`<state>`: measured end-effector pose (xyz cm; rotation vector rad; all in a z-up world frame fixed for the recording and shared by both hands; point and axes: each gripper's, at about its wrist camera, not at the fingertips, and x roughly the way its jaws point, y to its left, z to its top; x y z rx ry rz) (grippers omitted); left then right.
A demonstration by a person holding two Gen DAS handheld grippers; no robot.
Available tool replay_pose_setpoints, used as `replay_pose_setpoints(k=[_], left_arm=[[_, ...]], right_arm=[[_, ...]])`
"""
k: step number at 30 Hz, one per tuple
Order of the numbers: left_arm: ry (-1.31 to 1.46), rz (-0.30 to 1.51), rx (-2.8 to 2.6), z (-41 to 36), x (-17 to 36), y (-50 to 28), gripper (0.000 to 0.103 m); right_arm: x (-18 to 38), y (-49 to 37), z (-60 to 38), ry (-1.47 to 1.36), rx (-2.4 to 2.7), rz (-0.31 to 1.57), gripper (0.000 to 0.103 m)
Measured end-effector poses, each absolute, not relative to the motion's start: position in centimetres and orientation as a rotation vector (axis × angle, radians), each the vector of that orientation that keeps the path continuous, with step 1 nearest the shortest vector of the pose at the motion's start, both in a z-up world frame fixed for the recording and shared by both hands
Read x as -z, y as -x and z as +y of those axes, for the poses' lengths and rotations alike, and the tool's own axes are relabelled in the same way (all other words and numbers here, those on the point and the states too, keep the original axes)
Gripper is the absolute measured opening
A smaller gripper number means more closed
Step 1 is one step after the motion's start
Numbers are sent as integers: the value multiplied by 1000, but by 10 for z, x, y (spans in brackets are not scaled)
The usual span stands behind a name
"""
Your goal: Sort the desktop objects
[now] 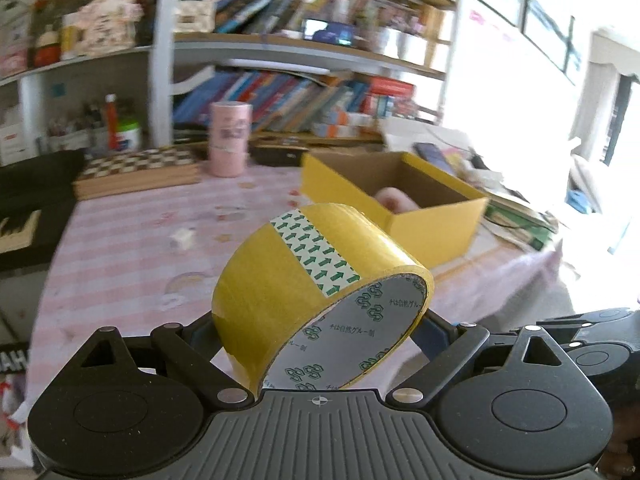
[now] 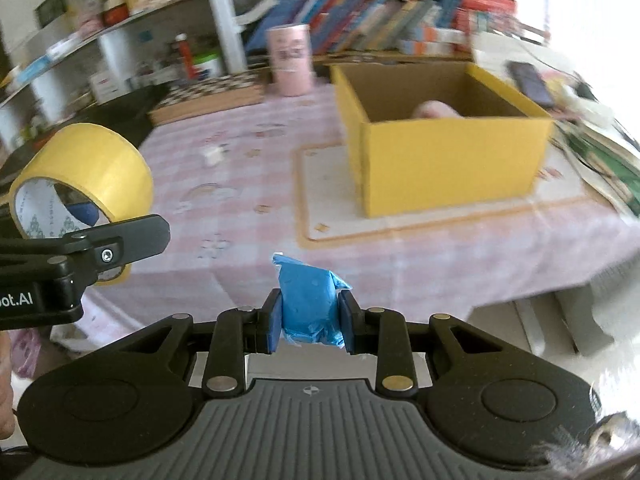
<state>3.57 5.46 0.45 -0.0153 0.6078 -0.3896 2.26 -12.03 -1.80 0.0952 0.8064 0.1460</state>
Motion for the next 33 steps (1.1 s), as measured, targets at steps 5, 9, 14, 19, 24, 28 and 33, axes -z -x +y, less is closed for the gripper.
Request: replay_pose_setpoints(k=[5,9,14,19,24,28,33], left_arm=[[-19,602,466,34,-4,-39,95],[-38,601,501,19,-4,-45,96],[-41,604,513,6,-4,-54,96],[-40,608,523,-11,-5,-70,96],[-34,610,523,-28,-5,-89,96],[-30,611,515,-44,-5,-105,96],[-39,587,506,-68,-10,-126,96]], right_arm=[[18,-11,-143,-139,-65,804,27],[19,-9,-156,-164,-25,800,27],[19,-17,-170,-176,-6,805,27],[18,-32,-186,-177,4,814,27],[17,-52,-206,-173,0,823,27],[17,-72,-223,-172,-13,836,27],[13,-99,-249,-176,-19,816,27]])
